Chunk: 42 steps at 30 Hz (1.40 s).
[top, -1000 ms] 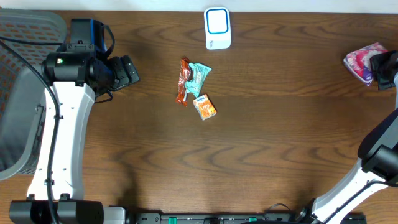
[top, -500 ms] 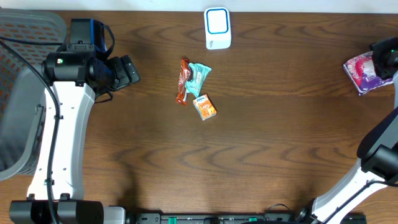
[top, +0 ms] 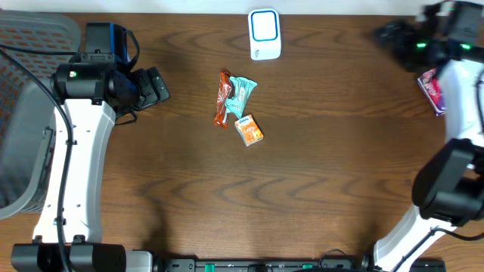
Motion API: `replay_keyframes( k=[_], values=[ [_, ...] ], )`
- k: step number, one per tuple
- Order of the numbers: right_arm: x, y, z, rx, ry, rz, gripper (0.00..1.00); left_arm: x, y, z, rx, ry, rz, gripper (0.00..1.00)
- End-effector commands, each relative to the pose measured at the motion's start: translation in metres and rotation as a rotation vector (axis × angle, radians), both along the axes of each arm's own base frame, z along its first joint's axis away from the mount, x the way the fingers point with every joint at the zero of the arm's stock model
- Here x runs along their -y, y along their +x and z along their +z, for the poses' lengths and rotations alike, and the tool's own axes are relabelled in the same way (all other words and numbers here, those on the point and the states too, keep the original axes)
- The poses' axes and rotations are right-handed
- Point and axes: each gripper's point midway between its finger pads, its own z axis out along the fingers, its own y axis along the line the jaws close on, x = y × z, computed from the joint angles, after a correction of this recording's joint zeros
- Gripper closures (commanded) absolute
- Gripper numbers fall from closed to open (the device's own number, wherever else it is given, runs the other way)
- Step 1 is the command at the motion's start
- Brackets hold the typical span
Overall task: Scan the item barcode
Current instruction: 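Move the purple pack right with the right gripper and release it, then reach the right gripper to the orange Kleenex pack and grasp it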
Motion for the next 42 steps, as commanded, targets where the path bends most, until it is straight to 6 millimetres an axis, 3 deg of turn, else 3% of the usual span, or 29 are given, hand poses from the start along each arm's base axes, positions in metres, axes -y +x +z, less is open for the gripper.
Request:
replay_keyframes(
  k=[1, 6, 10, 18, 22, 27, 33, 38, 42],
  values=[
    [-0.068, -0.015, -0.003, -0.002, -0.024, 0.218, 0.18, -0.002, -0.001, 0.006, 0.017, 0.007, 0.010, 0.02],
    [-0.135, -0.035, -0.022, -0.077, -0.134, 0.331, 0.10, -0.002, -0.001, 0.006, 0.017, 0.007, 0.010, 0.02],
    [-0.173, -0.048, -0.034, -0.101, -0.259, 0.378, 0.06, -0.002, -0.001, 0.006, 0.017, 0.007, 0.010, 0.02],
    [-0.233, -0.081, -0.047, -0.126, -0.417, 0.484, 0.01, -0.002, -0.001, 0.006, 0.017, 0.007, 0.010, 0.02],
    [-0.256, -0.102, -0.054, -0.140, -0.451, 0.563, 0.08, -0.002, -0.001, 0.006, 0.017, 0.007, 0.010, 0.02],
    [-0.274, -0.124, -0.075, -0.160, -0.472, 0.638, 0.16, -0.002, -0.001, 0.006, 0.017, 0.007, 0.010, 0.02],
    [-0.273, -0.144, -0.108, -0.233, -0.441, 0.652, 0.18, -0.002, -0.001, 0.006, 0.017, 0.007, 0.010, 0.02],
    [-0.294, -0.162, -0.120, -0.192, -0.326, 0.795, 0.19, -0.002, -0.001, 0.006, 0.017, 0.007, 0.010, 0.02],
    [-0.295, -0.164, -0.132, -0.183, -0.319, 0.797, 0.22, -0.002, -0.001, 0.006, 0.017, 0.007, 0.010, 0.02]
  ],
)
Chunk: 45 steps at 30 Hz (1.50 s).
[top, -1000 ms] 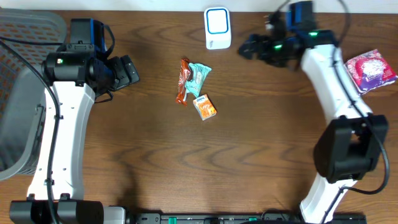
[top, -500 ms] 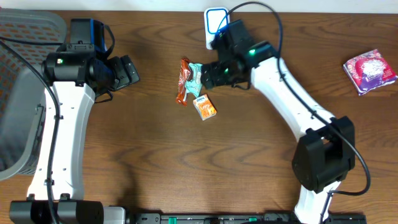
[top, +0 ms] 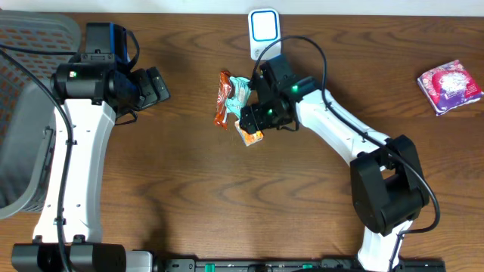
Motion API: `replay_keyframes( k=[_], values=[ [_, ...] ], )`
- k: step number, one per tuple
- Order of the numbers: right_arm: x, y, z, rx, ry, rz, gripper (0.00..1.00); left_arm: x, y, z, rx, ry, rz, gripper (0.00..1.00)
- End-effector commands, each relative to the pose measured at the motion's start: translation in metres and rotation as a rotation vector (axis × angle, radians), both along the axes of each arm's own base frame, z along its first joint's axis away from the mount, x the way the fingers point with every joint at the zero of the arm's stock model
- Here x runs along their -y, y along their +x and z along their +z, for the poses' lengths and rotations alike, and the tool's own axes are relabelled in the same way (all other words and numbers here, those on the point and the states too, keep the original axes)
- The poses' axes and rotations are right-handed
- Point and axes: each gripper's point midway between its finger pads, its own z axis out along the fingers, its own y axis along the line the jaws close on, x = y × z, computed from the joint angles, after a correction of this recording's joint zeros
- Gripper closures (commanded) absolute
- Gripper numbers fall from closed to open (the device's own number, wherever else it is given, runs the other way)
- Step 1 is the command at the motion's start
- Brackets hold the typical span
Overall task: Scan the item barcode
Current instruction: 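Reach the right gripper to the orange Kleenex pack and grasp it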
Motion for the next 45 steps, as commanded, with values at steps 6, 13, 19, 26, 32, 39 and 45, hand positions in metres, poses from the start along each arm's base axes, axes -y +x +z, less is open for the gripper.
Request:
replay_keyframes(
  k=[6, 13, 19, 26, 32, 39, 45],
  values=[
    [-0.006, -0.017, -0.014, -0.045, 0.038, 0.018, 0.31, -0.002, -0.001, 0.006, 0.017, 0.006, 0.010, 0.02],
    [0.011, -0.010, -0.009, -0.025, -0.090, -0.039, 0.35, -0.002, -0.001, 0.006, 0.017, 0.006, 0.010, 0.02],
    [0.001, -0.008, 0.021, -0.010, -0.113, -0.018, 0.42, -0.002, -0.001, 0.006, 0.017, 0.006, 0.010, 0.02],
    [-0.007, -0.013, 0.017, 0.122, -0.294, 0.005, 0.46, -0.002, -0.001, 0.006, 0.017, 0.006, 0.010, 0.02],
    [-0.008, -0.022, 0.010, 0.208, -0.427, -0.037, 0.50, -0.002, -0.001, 0.006, 0.017, 0.006, 0.010, 0.02],
    [-0.015, -0.029, -0.001, 0.272, -0.470, -0.010, 0.49, -0.002, -0.001, 0.006, 0.017, 0.006, 0.010, 0.02],
    [-0.027, -0.033, -0.014, 0.321, -0.451, 0.037, 0.48, -0.002, -0.001, 0.006, 0.017, 0.006, 0.010, 0.02]
  ],
)
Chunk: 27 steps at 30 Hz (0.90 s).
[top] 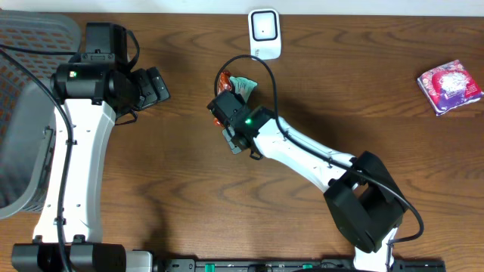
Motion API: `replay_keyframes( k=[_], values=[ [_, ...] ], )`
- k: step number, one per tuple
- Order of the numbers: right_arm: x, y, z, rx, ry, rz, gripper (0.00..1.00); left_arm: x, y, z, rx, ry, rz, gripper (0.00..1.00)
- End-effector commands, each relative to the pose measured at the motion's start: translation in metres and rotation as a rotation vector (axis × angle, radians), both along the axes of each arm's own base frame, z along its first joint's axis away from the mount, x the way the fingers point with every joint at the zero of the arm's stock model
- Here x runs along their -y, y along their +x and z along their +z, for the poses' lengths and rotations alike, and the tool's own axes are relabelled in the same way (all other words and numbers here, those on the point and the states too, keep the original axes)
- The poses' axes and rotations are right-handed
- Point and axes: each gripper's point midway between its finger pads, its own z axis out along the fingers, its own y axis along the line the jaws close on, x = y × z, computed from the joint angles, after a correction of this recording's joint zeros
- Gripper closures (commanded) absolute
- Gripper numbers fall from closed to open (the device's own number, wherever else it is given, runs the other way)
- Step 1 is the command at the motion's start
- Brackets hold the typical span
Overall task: Scan the item barcode
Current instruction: 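Reach the right gripper to the orange Kleenex pack and grasp it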
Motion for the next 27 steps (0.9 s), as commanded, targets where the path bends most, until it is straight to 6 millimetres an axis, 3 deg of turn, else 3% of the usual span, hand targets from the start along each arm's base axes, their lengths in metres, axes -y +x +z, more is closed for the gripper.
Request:
replay_keyframes(
  k=[1, 8, 17, 19, 23, 27],
  values=[
    [0.000, -0.005, -0.008, 0.041, -0.043, 0.037, 0.48, -0.002, -0.001, 0.006, 0.017, 0.007, 0.010, 0.02],
    [0.006, -0.004, -0.021, 0.070, -0.066, 0.026, 0.49, -0.002, -0.001, 0.006, 0.017, 0.007, 0.010, 0.02],
    [0.008, -0.005, -0.051, 0.060, -0.100, 0.073, 0.51, -0.002, -0.001, 0.006, 0.017, 0.007, 0.010, 0.02],
    [0.008, -0.006, -0.054, 0.057, -0.102, 0.073, 0.58, -0.002, -0.001, 0.006, 0.017, 0.007, 0.010, 0.02],
    [0.008, -0.005, -0.054, 0.056, -0.090, 0.046, 0.83, -0.002, -0.001, 0.006, 0.017, 0.007, 0.010, 0.02],
    [0.012, -0.002, -0.052, 0.047, -0.059, -0.025, 0.94, -0.002, -0.001, 0.006, 0.017, 0.007, 0.010, 0.02]
  ],
)
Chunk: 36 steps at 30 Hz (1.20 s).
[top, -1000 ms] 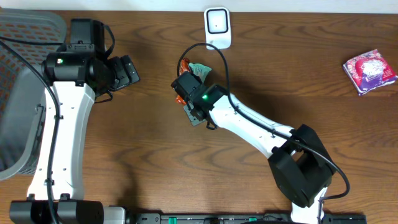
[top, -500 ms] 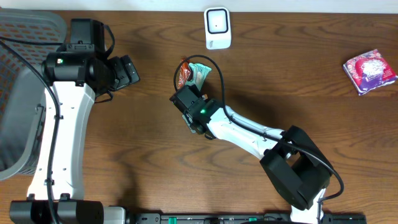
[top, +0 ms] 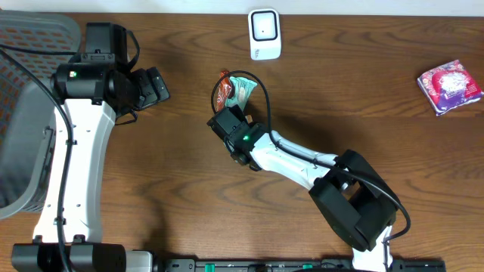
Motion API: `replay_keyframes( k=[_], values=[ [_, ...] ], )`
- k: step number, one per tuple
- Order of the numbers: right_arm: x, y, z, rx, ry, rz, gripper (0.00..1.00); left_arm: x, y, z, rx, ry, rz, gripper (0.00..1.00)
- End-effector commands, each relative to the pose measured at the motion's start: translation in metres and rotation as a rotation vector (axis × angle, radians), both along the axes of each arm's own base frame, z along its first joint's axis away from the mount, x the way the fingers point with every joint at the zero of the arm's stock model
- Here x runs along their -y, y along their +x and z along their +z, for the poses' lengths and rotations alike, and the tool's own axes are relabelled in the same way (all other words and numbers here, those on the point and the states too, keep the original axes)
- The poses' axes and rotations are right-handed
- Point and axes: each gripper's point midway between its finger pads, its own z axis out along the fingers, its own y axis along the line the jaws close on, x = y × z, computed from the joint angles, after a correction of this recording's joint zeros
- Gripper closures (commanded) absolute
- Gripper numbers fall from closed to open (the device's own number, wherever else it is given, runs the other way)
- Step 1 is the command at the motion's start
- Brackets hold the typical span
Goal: Scan the item barcode
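Observation:
The white barcode scanner (top: 265, 34) stands at the table's far edge, centre. A red-orange wrapper (top: 221, 88) and a teal packet (top: 242, 89) lie together in front of it. My right gripper (top: 228, 123) sits low just in front of that pile, its black wrist covering the fingers, so whether they are closed or hold anything is hidden. The small orange box does not show; the right arm covers the spot beside the pile. My left gripper (top: 157, 86) hovers open at the left, well clear of the items.
A pink patterned packet (top: 450, 85) lies at the far right. A grey mesh basket (top: 23, 113) stands off the table's left side. The right arm (top: 302, 162) stretches diagonally across the middle of the table.
My right gripper has shifted slightly toward the near side, uncovering more of the red-orange wrapper and teal packet. The left arm has not moved.
At first my right gripper was at the far right by the pink packet, with the orange box lying in the open. Then it was over the box beside the teal packet. Later it sat at the pile's left, box hidden, and now just in front.

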Motion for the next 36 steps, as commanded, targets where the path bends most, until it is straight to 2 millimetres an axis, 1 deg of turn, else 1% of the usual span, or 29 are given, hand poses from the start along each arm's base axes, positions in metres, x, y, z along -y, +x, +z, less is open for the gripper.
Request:
replay_keyframes(
  k=[1, 4, 7, 10, 13, 15, 17, 22, 26, 27, 29, 34, 35, 36],
  values=[
    [0.007, -0.003, -0.012, -0.057, 0.025, -0.070, 0.99, -0.002, -0.001, 0.006, 0.017, 0.006, 0.010, 0.02],
    [0.010, 0.001, -0.007, -0.105, 0.058, -0.088, 0.99, -0.002, -0.001, 0.006, 0.017, 0.006, 0.010, 0.02],
    [0.010, 0.007, 0.004, -0.174, 0.133, -0.103, 0.99, -0.002, -0.001, 0.006, 0.017, 0.006, 0.010, 0.02],
    [0.004, 0.011, 0.023, -0.305, 0.315, -0.103, 0.99, -0.002, -0.001, 0.006, 0.017, 0.006, 0.010, 0.02],
    [-0.006, 0.008, 0.045, -0.466, 0.539, -0.022, 0.99, -0.002, -0.001, 0.006, 0.017, 0.006, 0.010, 0.02],
    [-0.006, 0.008, 0.057, -0.540, 0.667, 0.006, 0.99, -0.002, -0.001, 0.006, 0.017, 0.006, 0.010, 0.02],
    [0.002, 0.010, 0.067, -0.589, 0.763, 0.012, 0.99, -0.002, -0.001, 0.006, 0.017, 0.006, 0.010, 0.02],
    [0.032, 0.022, 0.077, -0.636, 0.876, -0.040, 0.99, -0.002, -0.001, 0.006, 0.017, 0.006, 0.010, 0.02],
    [0.044, 0.019, 0.092, -0.689, 1.044, 0.003, 0.99, -0.002, -0.001, 0.006, 0.017, 0.006, 0.010, 0.02],
    [0.046, 0.018, 0.093, -0.698, 1.068, 0.006, 0.99, -0.002, -0.001, 0.006, 0.017, 0.006, 0.010, 0.02],
    [0.053, 0.013, 0.087, -0.722, 1.105, -0.010, 0.99, -0.002, -0.001, 0.006, 0.017, 0.006, 0.010, 0.02],
    [0.073, -0.004, 0.054, -0.779, 1.118, -0.117, 0.99, -0.002, -0.001, 0.006, 0.017, 0.006, 0.010, 0.02],
    [0.081, -0.009, 0.043, -0.793, 1.117, -0.169, 0.99, -0.002, -0.001, 0.006, 0.017, 0.006, 0.010, 0.02],
    [0.084, -0.010, 0.039, -0.792, 1.110, -0.183, 0.99, -0.002, -0.001, 0.006, 0.017, 0.006, 0.010, 0.02]
  ],
)
